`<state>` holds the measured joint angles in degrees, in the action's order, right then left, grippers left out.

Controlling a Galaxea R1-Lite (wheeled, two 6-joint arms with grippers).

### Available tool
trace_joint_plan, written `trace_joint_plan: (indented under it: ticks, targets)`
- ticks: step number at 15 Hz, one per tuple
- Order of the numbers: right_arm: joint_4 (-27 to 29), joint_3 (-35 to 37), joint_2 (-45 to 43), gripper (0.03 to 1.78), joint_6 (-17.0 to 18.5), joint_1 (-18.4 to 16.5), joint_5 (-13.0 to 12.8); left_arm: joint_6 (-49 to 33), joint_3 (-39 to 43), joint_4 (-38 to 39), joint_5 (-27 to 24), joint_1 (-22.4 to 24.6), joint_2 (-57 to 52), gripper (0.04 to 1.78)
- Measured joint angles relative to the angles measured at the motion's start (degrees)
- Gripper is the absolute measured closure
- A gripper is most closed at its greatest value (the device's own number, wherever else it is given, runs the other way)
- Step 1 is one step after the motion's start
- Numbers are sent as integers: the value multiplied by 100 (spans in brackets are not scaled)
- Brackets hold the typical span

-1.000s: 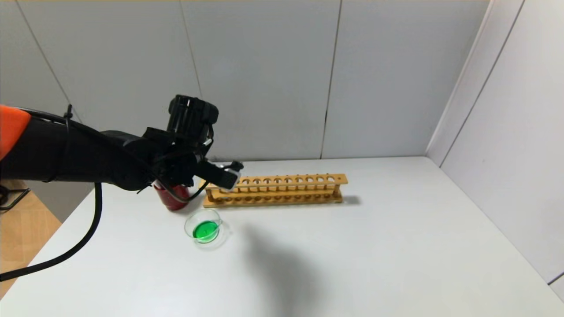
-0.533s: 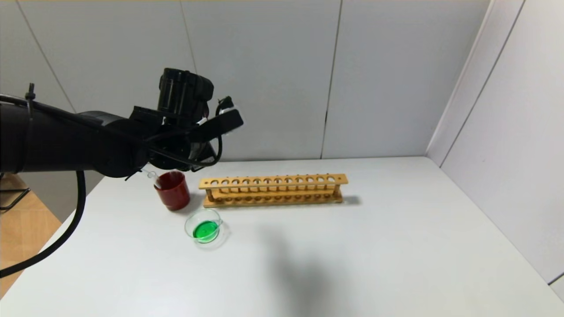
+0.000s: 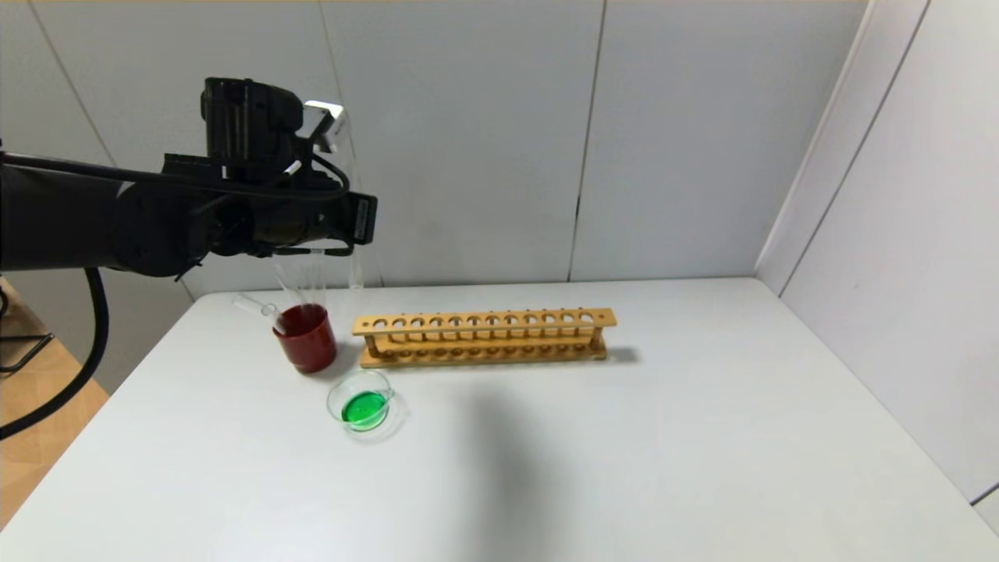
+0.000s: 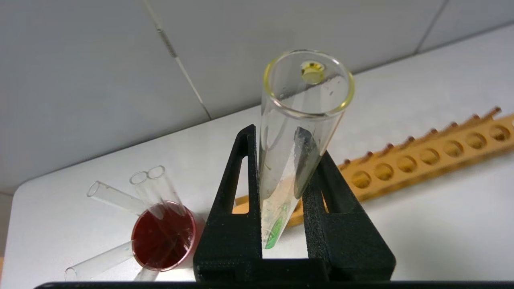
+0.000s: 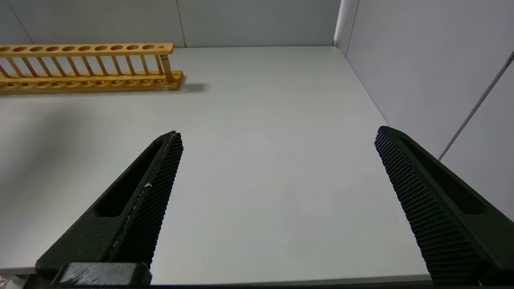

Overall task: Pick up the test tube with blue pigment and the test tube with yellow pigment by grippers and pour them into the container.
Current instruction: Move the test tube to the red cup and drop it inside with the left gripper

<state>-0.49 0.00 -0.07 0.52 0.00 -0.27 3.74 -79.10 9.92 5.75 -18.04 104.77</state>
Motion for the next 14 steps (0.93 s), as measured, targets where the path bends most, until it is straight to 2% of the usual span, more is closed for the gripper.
trace_joint_plan:
  ticks: [8, 14]
  targets:
    - [0, 0, 0, 6, 0, 0, 0, -193, 678, 1384, -276, 601, 267, 148]
    - [-2, 0, 0, 6, 0, 0, 2, -162, 689, 1392, -424, 1056, 438, 148]
